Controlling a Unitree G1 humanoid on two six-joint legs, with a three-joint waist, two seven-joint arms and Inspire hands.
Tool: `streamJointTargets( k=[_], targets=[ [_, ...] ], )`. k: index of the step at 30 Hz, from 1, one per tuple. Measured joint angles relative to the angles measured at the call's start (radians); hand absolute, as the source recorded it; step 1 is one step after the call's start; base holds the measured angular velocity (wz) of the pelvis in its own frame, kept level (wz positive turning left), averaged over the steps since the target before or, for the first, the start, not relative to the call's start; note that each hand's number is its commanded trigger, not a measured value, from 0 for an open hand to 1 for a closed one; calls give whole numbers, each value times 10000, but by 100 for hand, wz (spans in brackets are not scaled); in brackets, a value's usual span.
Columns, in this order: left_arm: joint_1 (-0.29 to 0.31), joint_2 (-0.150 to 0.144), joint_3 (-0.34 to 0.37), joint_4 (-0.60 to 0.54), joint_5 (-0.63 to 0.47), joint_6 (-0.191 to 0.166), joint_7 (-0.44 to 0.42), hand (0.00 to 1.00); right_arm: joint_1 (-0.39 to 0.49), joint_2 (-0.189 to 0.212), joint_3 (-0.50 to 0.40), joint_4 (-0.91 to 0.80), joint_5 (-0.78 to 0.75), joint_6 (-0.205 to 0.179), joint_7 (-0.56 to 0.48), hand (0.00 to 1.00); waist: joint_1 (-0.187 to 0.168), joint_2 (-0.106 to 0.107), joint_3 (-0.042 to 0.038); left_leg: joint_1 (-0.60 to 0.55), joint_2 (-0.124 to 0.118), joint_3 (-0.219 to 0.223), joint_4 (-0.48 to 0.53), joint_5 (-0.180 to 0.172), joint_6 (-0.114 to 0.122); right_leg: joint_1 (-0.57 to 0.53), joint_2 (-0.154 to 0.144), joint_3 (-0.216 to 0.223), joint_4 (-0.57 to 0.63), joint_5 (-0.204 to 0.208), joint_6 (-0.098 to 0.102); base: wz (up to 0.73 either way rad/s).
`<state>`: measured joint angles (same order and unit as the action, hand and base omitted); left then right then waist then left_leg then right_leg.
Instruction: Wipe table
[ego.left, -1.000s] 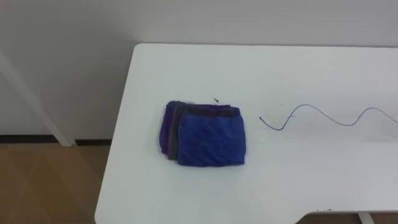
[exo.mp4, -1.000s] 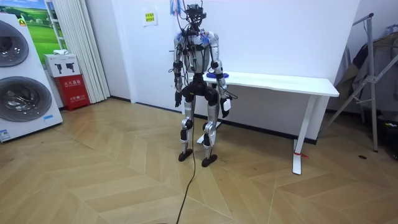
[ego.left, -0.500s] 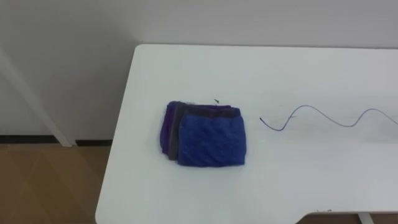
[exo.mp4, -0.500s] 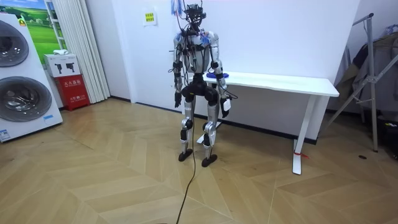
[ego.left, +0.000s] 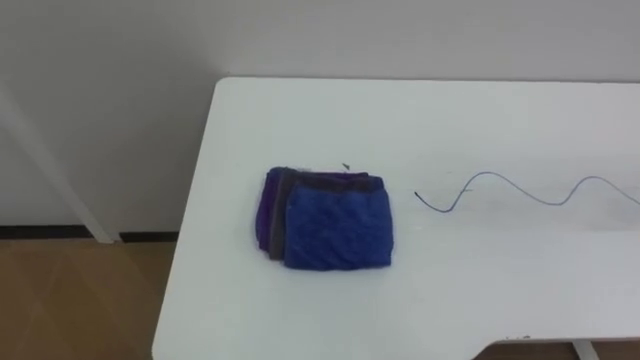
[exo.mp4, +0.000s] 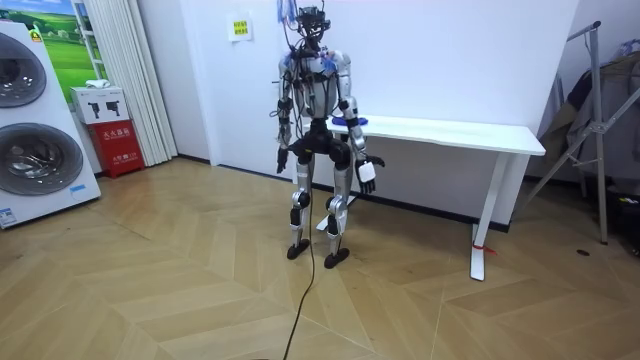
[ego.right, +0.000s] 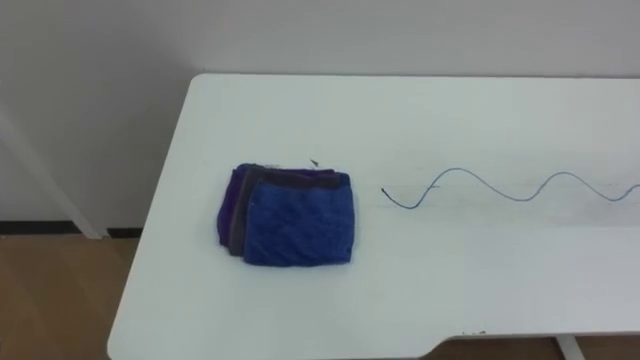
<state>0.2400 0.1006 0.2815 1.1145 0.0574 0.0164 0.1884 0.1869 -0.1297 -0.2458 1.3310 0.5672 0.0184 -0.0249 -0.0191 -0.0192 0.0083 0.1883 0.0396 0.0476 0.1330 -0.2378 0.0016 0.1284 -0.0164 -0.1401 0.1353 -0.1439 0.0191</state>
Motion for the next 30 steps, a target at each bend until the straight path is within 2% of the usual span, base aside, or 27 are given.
streamJointTargets(
  k=[2,3,5,8,11,15,18,19,20,22,24,26,28,30],
  targets=[
    [234,84,455,-5,-42,42,58,0,126,-66,-1468,-5,527,82,-470,0,-314,-38,-18,59,-2,68,-3,0,0,-1,-1,54,55,-41,-8,-7],
    [265,113,588,-5,-41,49,58,0,126,-102,-1763,-5,650,103,-585,0,-373,-53,-27,76,-2,74,-4,-1,0,0,-3,70,74,-51,-11,-9],
    [306,245,1010,-3,-44,71,62,0,105,-366,-2927,-11,781,270,-1133,0,-630,-142,-49,166,-4,169,-32,-3,-2,-31,-1,182,202,-115,-12,-12],
    [334,412,1073,-6,-60,96,58,0,83,-812,-3447,-229,1135,278,-2087,0,-664,-245,-55,165,-9,319,-28,-10,6,-149,9,336,330,-115,-10,-17],
    [225,609,1064,-38,51,195,40,0,-205,-1118,-3690,-862,799,274,-3155,0,-643,-366,-55,100,-11,434,-20,-14,11,-311,30,491,411,-123,-8,-13],
    [196,611,1051,-17,40,268,39,0,-641,-1219,-3651,-2470,-195,229,-4447,0,-592,-375,-55,25,-39,487,-13,-24,30,-471,18,562,517,-117,-2,-9],
    [161,613,880,-180,145,275,37,0,-1026,-1239,-3560,-3716,-1552,191,-5350,0,-528,-355,-63,-59,-37,554,6,-24,29,-636,23,575,532,-117,-1,-1],
    [199,669,647,-236,182,274,33,0,-1155,-1273,-3302,-4245,-2249,148,-5715,0,-493,-397,-108,-157,-37,567,10,-22,30,-755,20,572,576,-117,-1,-5],
    [202,727,489,-241,241,274,18,0,-1298,-1292,-3061,-4846,-2941,138,-5968,0,-421,-347,-68,-220,-36,581,25,-16,30,-790,19,581,646,-116,-3,-5],
    [235,747,284,-339,245,275,6,0,-1297,-1309,-2648,-5893,-3852,112,-6304,0,-297,-344,-45,-214,-35,577,35,-15,29,-791,19,574,670,-117,-3,-2],
    [222,756,-79,-440,238,268,-23,0,-1346,-1309,-2088,-6941,-4898,12,-6512,0,-250,-299,-60,-212,-32,568,42,-15,28,-785,16,555,661,-118,-1,0],
    [204,741,-392,-705,242,262,-52,0,-1415,-1301,-1535,-8226,-6208,-84,-6528,0,-104,-339,-55,-210,-22,565,41,-14,27,-783,16,519,659,-118,-1,0],
    [160,738,-536,-711,235,243,-70,0,-1331,-1298,-1169,-9376,-7033,-117,-6533,0,21,-319,-76,-201,-10,551,42,-14,26,-763,17,488,660,-118,-1,4],
    [181,738,-551,-688,236,248,-86,0,-1325,-1298,-795,-10300,-7824,-307,-6537,0,207,-347,-61,-212,-4,545,42,-13,26,-772,19,483,658,-118,-1,0]
  ],
)
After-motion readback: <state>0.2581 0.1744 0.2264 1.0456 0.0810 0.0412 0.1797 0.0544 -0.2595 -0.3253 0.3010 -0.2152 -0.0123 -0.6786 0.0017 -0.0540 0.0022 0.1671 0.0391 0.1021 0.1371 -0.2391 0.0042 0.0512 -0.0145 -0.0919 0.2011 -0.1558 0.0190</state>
